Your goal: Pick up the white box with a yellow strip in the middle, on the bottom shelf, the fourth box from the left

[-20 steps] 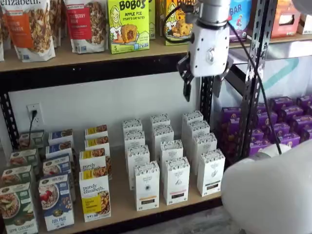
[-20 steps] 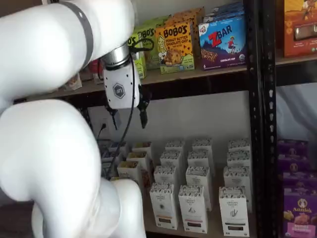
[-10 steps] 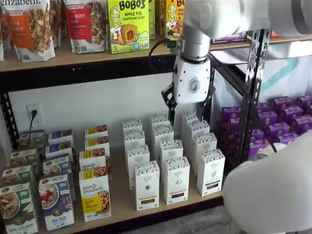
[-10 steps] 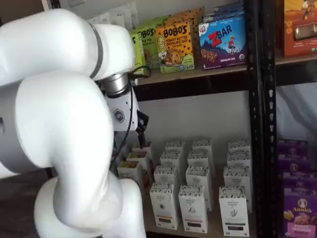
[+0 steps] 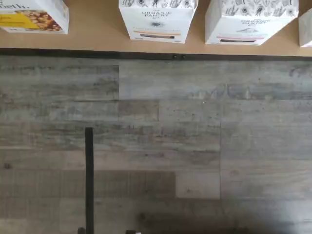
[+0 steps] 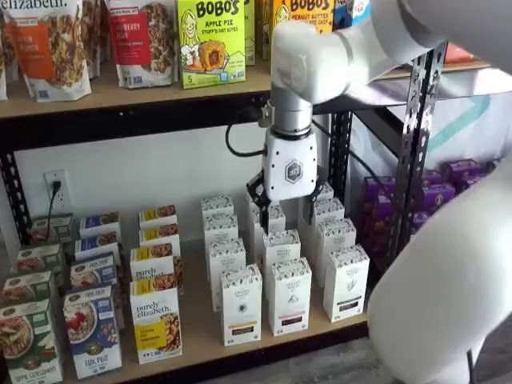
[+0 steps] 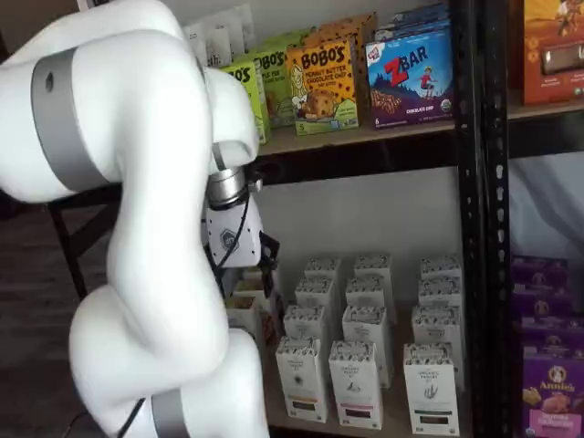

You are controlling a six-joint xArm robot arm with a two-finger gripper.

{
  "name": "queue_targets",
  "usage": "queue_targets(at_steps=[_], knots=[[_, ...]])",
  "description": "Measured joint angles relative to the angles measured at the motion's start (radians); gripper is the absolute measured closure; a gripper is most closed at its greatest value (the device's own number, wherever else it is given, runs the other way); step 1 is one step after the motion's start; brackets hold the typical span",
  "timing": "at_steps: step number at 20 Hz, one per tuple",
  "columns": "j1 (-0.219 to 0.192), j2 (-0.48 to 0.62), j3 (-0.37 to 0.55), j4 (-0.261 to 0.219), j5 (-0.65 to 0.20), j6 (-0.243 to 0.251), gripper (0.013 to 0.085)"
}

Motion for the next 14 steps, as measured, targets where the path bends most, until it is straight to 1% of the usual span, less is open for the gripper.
queue_targets(at_steps=[2,5,6,8,10,14], knots=[[-0.005,0.058,-0.01,0.001,-0.053,-0.007,0.013],[-0.021,0.141,-0.017,0.024,-0.162,-0.038,0.013],[-0.025,0.161,-0.014,0.027,-0.207,-0.045,0.013],[-0.033,0.203,-0.015,0.023,-0.272,-0.052,0.013],[-0.04,0.255,-0.033,0.027,-0.312,-0.064,0.013],[-0.055,0.367,-0.076,0.06,-0.379,-0.107,0.013]])
